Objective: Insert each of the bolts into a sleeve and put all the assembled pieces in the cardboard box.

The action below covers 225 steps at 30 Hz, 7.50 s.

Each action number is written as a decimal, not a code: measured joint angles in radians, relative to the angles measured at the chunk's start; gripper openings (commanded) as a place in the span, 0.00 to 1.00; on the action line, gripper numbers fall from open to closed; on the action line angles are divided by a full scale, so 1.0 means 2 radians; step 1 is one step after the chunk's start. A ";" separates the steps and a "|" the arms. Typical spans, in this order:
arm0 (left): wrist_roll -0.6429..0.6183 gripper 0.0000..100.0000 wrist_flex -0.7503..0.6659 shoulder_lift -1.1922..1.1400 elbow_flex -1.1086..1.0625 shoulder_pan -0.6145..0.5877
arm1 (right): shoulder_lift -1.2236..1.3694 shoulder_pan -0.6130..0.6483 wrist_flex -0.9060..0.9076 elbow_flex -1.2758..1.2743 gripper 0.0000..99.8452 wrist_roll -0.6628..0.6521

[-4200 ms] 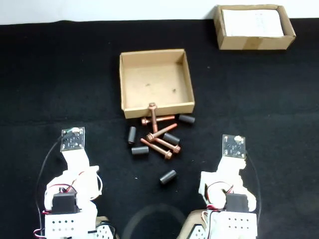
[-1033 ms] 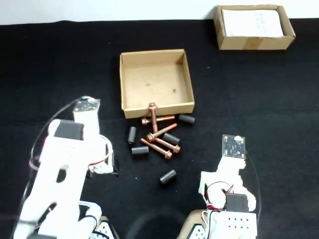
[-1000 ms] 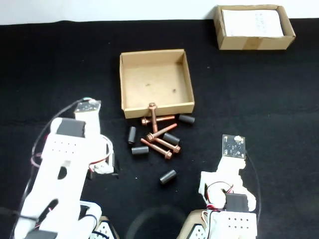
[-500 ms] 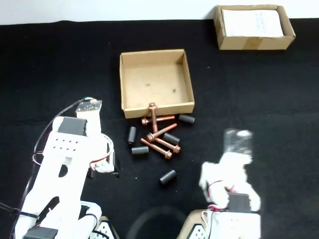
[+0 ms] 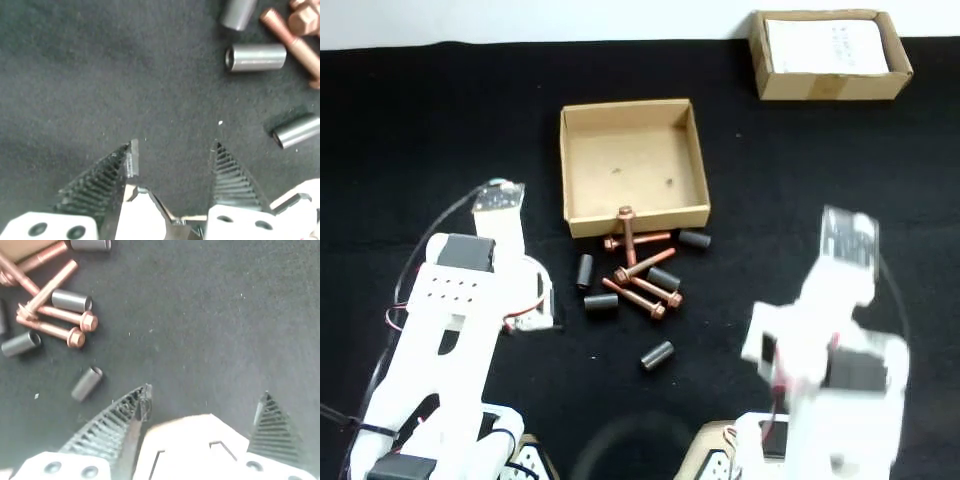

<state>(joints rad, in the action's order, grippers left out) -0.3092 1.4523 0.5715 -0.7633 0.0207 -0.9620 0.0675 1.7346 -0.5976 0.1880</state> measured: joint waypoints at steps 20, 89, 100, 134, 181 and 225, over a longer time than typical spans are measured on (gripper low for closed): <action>0.000 0.23 -0.248 -0.001 -0.173 -0.048 | 0.356 0.272 0.009 0.061 0.30 -0.374; 0.154 0.23 -0.389 -0.001 -0.170 -0.460 | 0.638 0.391 -0.144 0.107 0.13 -0.565; 0.154 0.23 -0.389 -0.001 -0.170 -0.460 | 0.661 0.366 -0.144 0.120 0.01 -0.565; 0.282 0.23 -0.239 -0.002 -0.117 -0.249 | 0.216 0.236 0.011 0.249 0.01 -0.232; 0.881 0.23 0.133 -0.542 0.496 0.285 | -0.422 -0.439 -0.223 -0.282 0.01 -0.397; 0.745 0.01 0.130 -0.746 0.709 0.286 | -0.421 -0.439 -0.274 -0.310 0.01 -0.417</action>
<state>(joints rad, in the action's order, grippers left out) 1.1807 1.7116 -0.9214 0.6544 0.5930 -1.8044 -0.8101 1.1868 -1.2175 -0.6467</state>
